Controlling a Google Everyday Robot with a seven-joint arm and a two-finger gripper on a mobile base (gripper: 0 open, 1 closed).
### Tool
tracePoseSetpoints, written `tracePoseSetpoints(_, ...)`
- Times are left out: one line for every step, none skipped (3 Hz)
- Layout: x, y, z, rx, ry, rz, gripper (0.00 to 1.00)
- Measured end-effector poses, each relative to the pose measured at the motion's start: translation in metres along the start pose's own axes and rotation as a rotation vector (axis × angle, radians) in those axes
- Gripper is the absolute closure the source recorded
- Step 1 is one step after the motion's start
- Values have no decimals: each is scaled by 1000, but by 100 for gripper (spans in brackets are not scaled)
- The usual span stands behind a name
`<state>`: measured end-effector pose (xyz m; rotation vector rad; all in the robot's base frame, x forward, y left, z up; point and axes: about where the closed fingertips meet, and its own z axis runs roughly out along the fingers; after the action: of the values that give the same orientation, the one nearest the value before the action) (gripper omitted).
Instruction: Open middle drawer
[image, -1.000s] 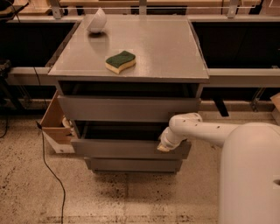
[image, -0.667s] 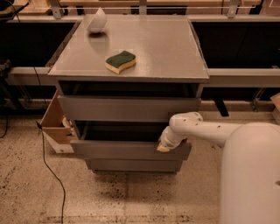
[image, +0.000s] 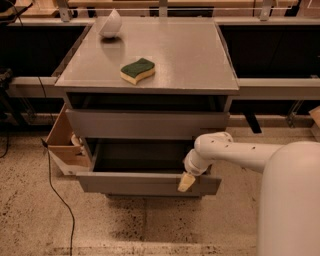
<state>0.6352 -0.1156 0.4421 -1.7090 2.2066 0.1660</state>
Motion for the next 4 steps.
tracePoseSetpoints(22, 51, -5, -64, 29, 30, 0)
tracePoseSetpoints(41, 94, -10, -123, 62, 53, 0)
tracePoseSetpoints(50, 117, -10, -166, 89, 55, 16)
tracePoseSetpoints(49, 116, -14, -166, 89, 55, 36)
